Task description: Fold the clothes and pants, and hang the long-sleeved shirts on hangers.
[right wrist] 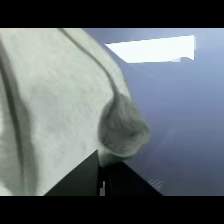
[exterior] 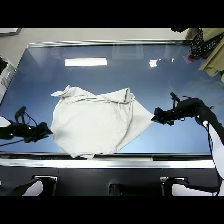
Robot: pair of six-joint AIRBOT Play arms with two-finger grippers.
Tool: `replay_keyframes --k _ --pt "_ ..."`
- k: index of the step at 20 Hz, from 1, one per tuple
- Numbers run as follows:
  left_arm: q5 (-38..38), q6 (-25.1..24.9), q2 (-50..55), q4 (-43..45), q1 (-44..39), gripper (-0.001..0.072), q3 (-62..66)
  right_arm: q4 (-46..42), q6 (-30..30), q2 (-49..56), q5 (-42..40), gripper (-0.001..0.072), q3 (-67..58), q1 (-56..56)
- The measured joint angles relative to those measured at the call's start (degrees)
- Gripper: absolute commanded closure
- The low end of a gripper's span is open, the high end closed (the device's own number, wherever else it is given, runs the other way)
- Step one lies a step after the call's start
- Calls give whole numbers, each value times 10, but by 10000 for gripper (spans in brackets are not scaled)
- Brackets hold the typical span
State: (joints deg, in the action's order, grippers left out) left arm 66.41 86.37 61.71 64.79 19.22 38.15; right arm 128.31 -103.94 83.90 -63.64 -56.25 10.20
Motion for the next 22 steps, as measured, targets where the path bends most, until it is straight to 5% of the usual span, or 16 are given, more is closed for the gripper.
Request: replay_keyframes --k 9,11,22 --pt "-26 -50 -2 -63 0 369 -89 -19 28 -83 -39 679 0 -1" --pt "-28 -52 -2 -69 0 151 -94 -21 35 -95 -44 679 0 -1" --pt "71 -54 -14 -65 0 151 -98 -28 52 -135 -66 679 0 -1"
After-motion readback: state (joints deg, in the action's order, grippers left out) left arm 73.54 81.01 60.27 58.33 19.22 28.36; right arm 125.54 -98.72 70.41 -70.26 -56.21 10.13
